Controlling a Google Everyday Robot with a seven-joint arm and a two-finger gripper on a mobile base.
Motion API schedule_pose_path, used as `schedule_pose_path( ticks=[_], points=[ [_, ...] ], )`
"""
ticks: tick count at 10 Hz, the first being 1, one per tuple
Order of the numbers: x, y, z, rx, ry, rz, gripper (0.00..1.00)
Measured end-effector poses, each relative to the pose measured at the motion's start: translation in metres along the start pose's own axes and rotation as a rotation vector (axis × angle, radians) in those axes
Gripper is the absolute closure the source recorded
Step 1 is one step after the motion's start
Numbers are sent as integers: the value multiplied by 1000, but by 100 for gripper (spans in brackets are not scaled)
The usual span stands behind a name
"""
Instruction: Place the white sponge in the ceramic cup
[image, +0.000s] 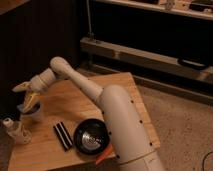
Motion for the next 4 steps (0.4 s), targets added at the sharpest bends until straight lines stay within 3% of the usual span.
schedule_pose_path(
  ticks=[4],
  points=[
    [0,0,1,-1,0,0,20]
  ],
)
